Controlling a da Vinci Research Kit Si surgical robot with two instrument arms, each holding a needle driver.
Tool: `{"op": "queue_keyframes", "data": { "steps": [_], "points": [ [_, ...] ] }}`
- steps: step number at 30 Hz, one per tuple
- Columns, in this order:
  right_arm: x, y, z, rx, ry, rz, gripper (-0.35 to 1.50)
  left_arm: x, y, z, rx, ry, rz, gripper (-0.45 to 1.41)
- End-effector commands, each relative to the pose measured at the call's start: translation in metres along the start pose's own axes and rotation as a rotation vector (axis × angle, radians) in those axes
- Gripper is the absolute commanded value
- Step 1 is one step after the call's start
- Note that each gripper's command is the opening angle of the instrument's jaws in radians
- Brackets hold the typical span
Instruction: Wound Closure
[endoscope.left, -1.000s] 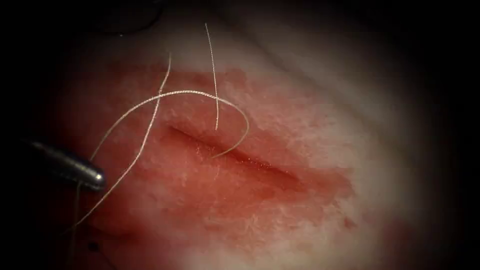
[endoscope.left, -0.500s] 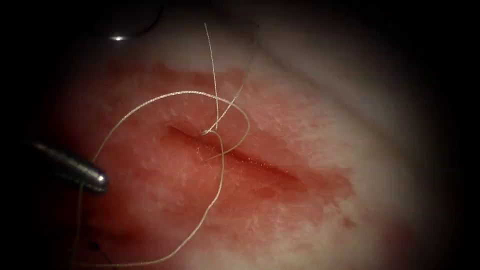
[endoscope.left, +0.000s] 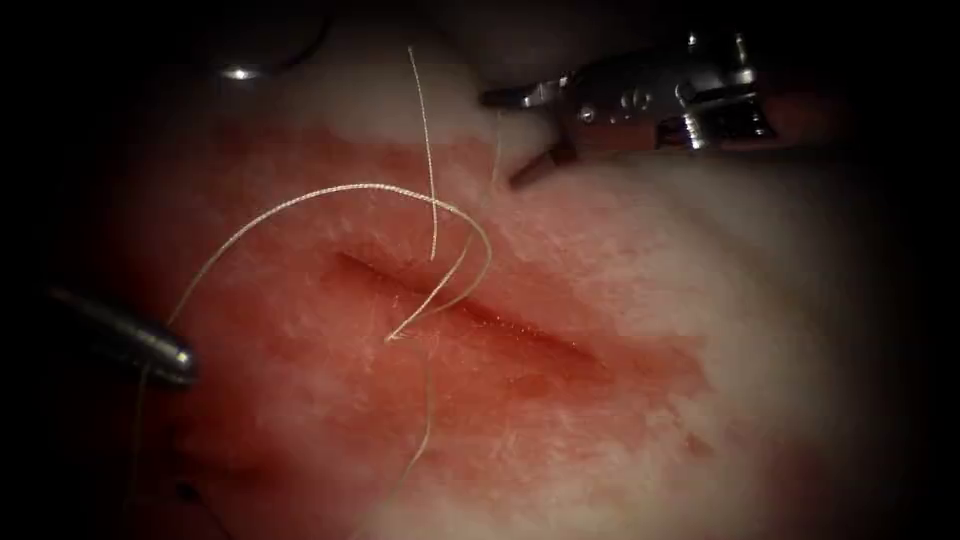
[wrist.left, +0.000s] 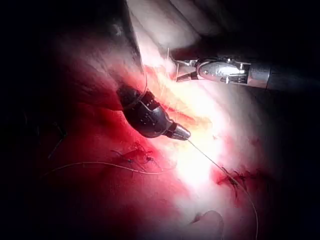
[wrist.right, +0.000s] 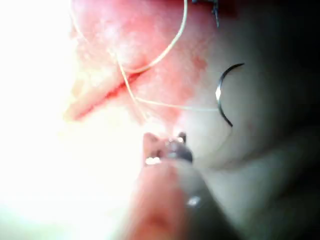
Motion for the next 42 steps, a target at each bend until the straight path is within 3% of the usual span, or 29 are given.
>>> {"op": "queue_keyframes", "data": {
  "steps": [1, 6, 7, 8, 9, 10, 11, 18, 24, 27, 29, 31, 32, 33, 34, 35, 36, 37, 39, 42],
  "points": [
    [-0.0003, -0.0003, 0.0011, 0.000, 0.003, -0.005, 1.31, -0.0004, 0.0004, 0.0006, -0.001, 0.002, 0.000, -0.35],
    [-0.0005, -0.0008, 0.0019, -0.001, 0.004, -0.014, 1.31, -0.0004, 0.0004, 0.0006, -0.001, 0.002, 0.000, -0.35],
    [-0.0004, -0.0006, 0.0017, 0.002, 0.004, -0.012, 1.08, -0.0004, 0.0004, 0.0006, -0.001, 0.002, 0.000, -0.35],
    [-0.0004, -0.0001, 0.0013, 0.011, 0.017, 0.004, 0.32, -0.0004, 0.0004, 0.0006, -0.001, 0.002, 0.000, -0.35],
    [-0.0004, -0.0001, 0.0013, 0.011, 0.017, 0.004, 0.32, -0.0004, 0.0004, 0.0006, -0.001, 0.002, 0.000, -0.35],
    [-0.0003, 0.0004, 0.0010, 0.022, 0.024, 0.014, -0.18, -0.0004, 0.0004, 0.0006, -0.001, 0.002, 0.000, -0.35],
    [-0.0003, 0.0009, 0.0008, 0.024, 0.025, 0.018, -0.35, -0.0004, 0.0004, 0.0006, -0.001, 0.002, 0.000, -0.35],
    [0.0015, 0.0054, -0.0014, -0.072, 0.007, 0.093, -0.35, -0.0004, 0.0004, 0.0006, -0.001, 0.001, -0.005, -0.35],
    [0.0052, 0.0163, -0.0024, -0.174, 0.034, 0.139, -0.35, -0.0005, 0.0006, 0.0010, 0.001, -0.002, -0.010, -0.35],
    [0.0089, 0.0242, 0.0000, -0.206, 0.095, 0.161, -0.35, -0.0005, 0.0007, 0.0011, 0.001, -0.003, -0.009, -0.35],
    [0.0110, 0.0268, 0.0018, -0.198, 0.113, 0.152, -0.35, -0.0005, 0.0007, 0.0010, 0.001, -0.002, -0.009, -0.35],
    [0.0170, 0.0302, 0.0066, -0.161, 0.131, 0.101, -0.35, -0.0005, 0.0007, 0.0010, 0.001, -0.002, -0.009, -0.35],
    [0.0170, 0.0302, 0.0066, -0.161, 0.131, 0.101, -0.35, -0.0005, 0.0007, 0.0010, 0.001, -0.002, -0.009, -0.35],
    [0.0207, 0.0309, 0.0091, -0.143, 0.147, 0.085, -0.35, -0.0005, 0.0007, 0.0010, 0.001, -0.002, -0.009, -0.35],
    [0.0222, 0.0311, 0.0101, -0.137, 0.154, 0.075, -0.35, -0.0005, 0.0007, 0.0010, 0.001, -0.002, -0.009, -0.35],
    [0.0222, 0.0311, 0.0101, -0.137, 0.154, 0.075, -0.35, -0.0005, 0.0007, 0.0010, 0.001, -0.002, -0.009, -0.35],
    [0.0274, 0.0310, 0.0127, -0.110, 0.179, 0.057, -0.35, -0.0005, 0.0007, 0.0009, 0.000, -0.001, -0.009, -0.35],
    [0.0274, 0.0310, 0.0127, -0.110, 0.179, 0.057, -0.35, -0.0005, 0.0007, 0.0009, 0.000, -0.001, -0.009, -0.35],
    [0.0312, 0.0295, 0.0137, -0.074, 0.189, 0.034, -0.35, -0.0005, 0.0007, 0.0007, -0.001, 0.000, -0.009, -0.35],
    [0.0328, 0.0275, 0.0134, -0.062, 0.179, 0.015, -0.35, -0.0005, 0.0007, 0.0005, -0.002, 0.002, -0.009, -0.35]
  ]
}}
